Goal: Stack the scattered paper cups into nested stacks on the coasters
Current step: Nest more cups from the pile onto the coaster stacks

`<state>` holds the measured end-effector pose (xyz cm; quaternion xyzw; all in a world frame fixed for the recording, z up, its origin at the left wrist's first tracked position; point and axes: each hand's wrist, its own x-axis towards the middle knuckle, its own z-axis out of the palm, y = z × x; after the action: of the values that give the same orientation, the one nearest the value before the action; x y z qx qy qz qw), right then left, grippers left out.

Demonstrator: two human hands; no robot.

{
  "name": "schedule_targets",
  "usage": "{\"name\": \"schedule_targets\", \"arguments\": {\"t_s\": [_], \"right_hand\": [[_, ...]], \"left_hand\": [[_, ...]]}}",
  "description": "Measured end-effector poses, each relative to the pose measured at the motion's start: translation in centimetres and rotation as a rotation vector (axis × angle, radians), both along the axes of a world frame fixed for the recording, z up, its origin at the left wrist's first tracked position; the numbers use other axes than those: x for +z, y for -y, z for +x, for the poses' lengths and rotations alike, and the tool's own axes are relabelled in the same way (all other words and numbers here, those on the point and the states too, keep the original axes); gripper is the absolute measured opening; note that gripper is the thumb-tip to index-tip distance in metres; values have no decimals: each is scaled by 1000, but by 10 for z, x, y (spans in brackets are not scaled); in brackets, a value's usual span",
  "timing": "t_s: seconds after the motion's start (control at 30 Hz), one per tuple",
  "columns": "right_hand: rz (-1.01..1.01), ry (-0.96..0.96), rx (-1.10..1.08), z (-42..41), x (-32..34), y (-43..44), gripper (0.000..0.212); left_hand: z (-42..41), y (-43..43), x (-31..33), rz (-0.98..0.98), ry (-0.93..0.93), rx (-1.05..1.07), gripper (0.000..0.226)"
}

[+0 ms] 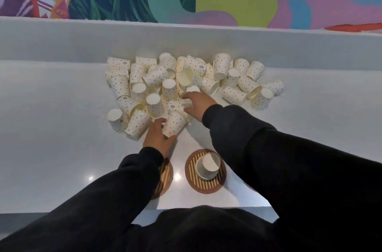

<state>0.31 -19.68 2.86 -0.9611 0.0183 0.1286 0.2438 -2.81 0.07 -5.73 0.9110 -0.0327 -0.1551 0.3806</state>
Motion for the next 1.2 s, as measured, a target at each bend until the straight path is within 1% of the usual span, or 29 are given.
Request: {"name": "schedule_targets", "arguments": {"t_s": [0.13, 0.27, 0.33, 0.37, 0.43, 0.5, 0.57, 0.67, 0.7, 0.77, 0.8, 0.87, 0.97, 1.1, 1.2], "right_hand": [[-117, -82, 92, 18, -24, -13, 45], [-156, -80, 99, 17, -30, -18, 42], [-153, -126, 85, 16, -28, -19, 43], [-143, -151, 69, 15, -25, -18, 45], [-87, -197, 25, 16, -18, -15, 56], [-23, -210, -14, 14, -5, -13, 70], [-1, -187, -32, 6, 13, -6, 81], [38, -139, -68, -14, 38, 13, 77], [80, -124, -102, -24, 45, 21, 80], [227, -92, -233, -45, 55, 37, 88], [324, -71, -298, -56, 58, 43, 84], [495, -22, -388, -81, 62, 51, 72], [654, 59, -457, -113, 64, 52, 70], [720, 179, -505, -147, 66, 49, 69], [760, 229, -534, -168, 64, 47, 71]], "left_hand": [[-7, -4, 7, -27, -8, 23, 49], [-14, -20, 10, -73, 21, 30, 51], [-19, -27, 12, -90, 36, 39, 54], [-21, -29, 15, -108, 38, 41, 58], [-26, -31, 23, -165, 42, 67, 63], [-29, -30, 34, -243, 30, 118, 60], [-32, -28, 46, -341, 6, 131, 57], [-40, -23, 71, -431, 24, 28, 54], [-44, -19, 80, -444, 52, -27, 52], [-54, -10, 95, -460, 119, -149, 50], [-58, -6, 102, -455, 142, -213, 51], [-65, 4, 110, -390, 169, -337, 53], [-75, 16, 115, -257, 212, -460, 58], [-86, 25, 120, -203, 247, -532, 54], [-88, 27, 122, -158, 298, -586, 56]]}}
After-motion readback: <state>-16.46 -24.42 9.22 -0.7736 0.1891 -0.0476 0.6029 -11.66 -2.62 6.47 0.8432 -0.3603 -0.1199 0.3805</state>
